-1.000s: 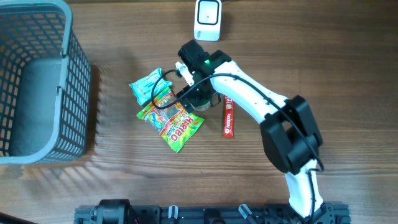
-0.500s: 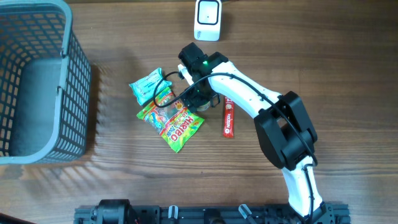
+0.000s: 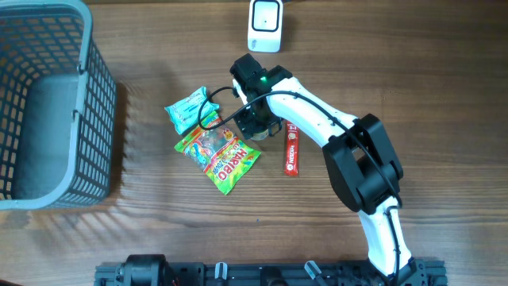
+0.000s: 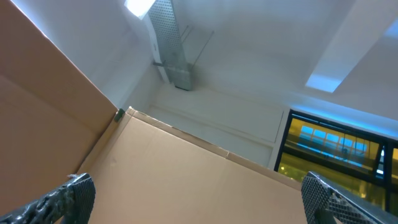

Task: Scan the item barcode
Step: 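Grasp the green-lidded jar with the right gripper, then lift the jar and hold its label toward the white scanner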

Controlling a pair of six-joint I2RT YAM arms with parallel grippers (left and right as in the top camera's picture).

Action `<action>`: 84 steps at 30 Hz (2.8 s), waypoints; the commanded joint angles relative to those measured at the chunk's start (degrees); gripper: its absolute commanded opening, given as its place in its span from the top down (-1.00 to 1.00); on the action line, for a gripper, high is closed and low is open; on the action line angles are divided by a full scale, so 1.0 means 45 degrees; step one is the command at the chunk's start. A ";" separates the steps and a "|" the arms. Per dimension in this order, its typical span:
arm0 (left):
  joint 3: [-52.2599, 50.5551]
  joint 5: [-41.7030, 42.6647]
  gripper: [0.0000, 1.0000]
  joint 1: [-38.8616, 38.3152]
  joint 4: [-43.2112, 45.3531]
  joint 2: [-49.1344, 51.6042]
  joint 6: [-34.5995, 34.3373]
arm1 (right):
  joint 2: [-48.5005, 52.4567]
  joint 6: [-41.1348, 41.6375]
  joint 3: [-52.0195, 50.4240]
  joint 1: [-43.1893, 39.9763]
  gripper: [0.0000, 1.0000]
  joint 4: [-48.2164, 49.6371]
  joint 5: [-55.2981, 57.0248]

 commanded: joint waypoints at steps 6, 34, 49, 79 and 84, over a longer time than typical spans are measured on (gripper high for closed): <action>-0.0058 -0.0073 -1.00 0.0083 0.0039 -0.0272 -0.0063 | 0.0957 0.0918 0.1107 -0.0049 -0.02 -0.1889 0.0024; -0.6883 0.3157 -1.00 0.0049 -0.4721 -0.0267 -0.0126 | 0.0889 0.3215 0.6047 -0.2200 0.23 -0.8762 -0.5892; -1.0924 0.4697 -1.00 0.0049 -0.2992 -0.0267 -0.0121 | 0.0889 0.3619 0.6047 -0.2200 0.21 -0.8757 -0.3847; -1.1118 0.4765 -1.00 0.0049 -0.3118 -0.0243 -0.0121 | 0.0976 0.1511 0.4697 -0.2234 0.28 0.7883 0.3366; -1.1118 0.4765 -1.00 0.0049 -0.3118 -0.0243 -0.0121 | 0.1520 0.0850 0.3075 -0.2288 0.26 1.1526 0.3881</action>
